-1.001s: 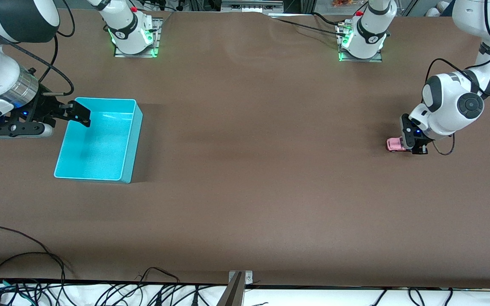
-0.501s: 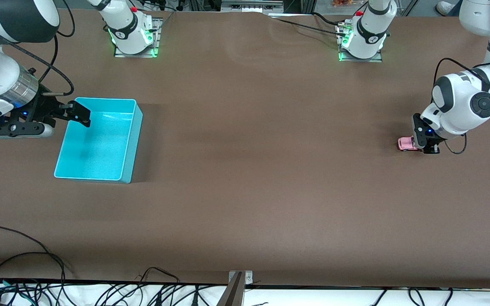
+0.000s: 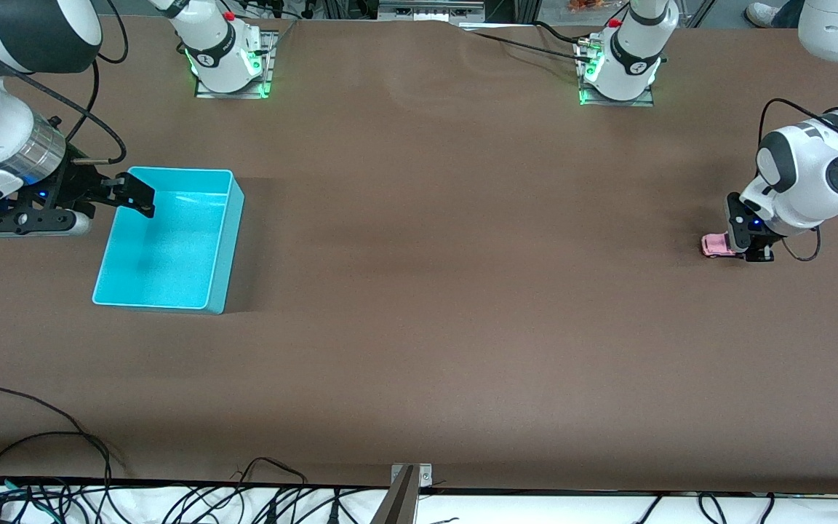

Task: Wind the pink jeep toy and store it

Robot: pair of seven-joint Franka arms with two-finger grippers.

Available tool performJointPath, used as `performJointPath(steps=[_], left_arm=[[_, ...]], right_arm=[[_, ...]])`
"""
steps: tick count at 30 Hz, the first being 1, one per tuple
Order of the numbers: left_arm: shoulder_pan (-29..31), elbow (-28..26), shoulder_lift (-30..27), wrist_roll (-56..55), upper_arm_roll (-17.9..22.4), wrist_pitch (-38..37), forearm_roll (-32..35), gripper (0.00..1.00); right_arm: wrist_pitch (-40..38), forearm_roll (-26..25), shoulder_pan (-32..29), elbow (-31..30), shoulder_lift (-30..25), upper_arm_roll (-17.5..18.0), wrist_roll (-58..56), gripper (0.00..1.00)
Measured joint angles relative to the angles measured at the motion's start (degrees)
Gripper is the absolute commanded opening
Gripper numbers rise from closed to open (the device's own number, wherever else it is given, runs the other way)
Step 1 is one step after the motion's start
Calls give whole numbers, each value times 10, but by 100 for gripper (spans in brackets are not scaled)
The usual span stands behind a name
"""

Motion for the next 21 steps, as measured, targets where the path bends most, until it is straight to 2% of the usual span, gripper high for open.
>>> performJointPath(steps=[6,9,10,12,13,14,15,21], left_arm=[[0,0,0,1,0,0,0,0],[-1,0,0,1,0,0,0,11],[-1,0,0,1,0,0,1,16],[-1,1,0,2,0,0,1,38],[-1,1,1,2,0,-1,1,58],[-1,2,1,2,0,-1,1,97],[-1,2,1,2,0,-1,1,100],[-1,4,14,4,-1,4,1,100]], right_arm=[[0,0,0,0,0,0,0,100],[0,0,0,0,0,0,0,100],[0,0,0,0,0,0,0,100],[0,0,0,0,0,0,0,100],[0,0,0,0,0,0,0,100],[0,0,0,0,0,0,0,100],[0,0,0,0,0,0,0,100],[0,0,0,0,0,0,0,100]])
